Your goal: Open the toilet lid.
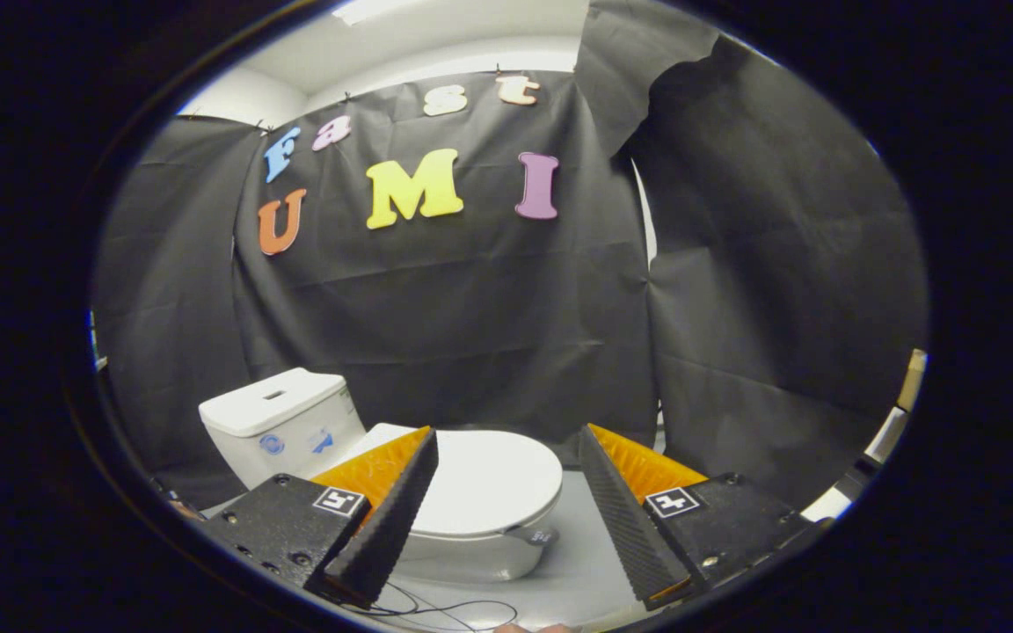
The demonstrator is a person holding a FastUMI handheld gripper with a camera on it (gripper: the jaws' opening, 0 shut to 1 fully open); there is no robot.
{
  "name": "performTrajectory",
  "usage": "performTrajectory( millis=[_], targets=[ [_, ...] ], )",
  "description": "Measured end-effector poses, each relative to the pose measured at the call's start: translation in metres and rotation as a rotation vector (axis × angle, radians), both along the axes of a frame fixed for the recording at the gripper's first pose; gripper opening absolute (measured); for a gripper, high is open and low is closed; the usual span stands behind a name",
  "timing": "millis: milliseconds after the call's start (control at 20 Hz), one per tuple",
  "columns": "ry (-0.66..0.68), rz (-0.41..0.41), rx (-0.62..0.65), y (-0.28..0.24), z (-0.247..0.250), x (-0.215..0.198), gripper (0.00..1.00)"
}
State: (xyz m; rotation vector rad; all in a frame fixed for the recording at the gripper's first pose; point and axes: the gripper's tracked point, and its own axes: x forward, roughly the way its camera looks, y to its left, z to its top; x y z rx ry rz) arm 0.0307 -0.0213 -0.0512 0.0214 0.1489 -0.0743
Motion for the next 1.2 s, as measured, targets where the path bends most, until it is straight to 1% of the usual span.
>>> performTrajectory(
  millis=[100, 200, 450, 750, 900, 1200],
  targets=[
    [0.044, 0.012, 0.014, 0.002, -0.011, 0.008, 1.0],
    [0.103, 0.007, 0.056, -0.002, -0.028, 0.02, 1.0],
    [0.272, -0.035, 0.178, -0.019, -0.076, 0.044, 1.0],
    [0.43, -0.052, 0.291, -0.036, -0.121, 0.063, 0.99],
    [0.474, -0.056, 0.389, -0.045, -0.14, 0.07, 0.99],
    [0.572, -0.088, 0.631, -0.053, -0.189, 0.086, 0.99]
  ],
)
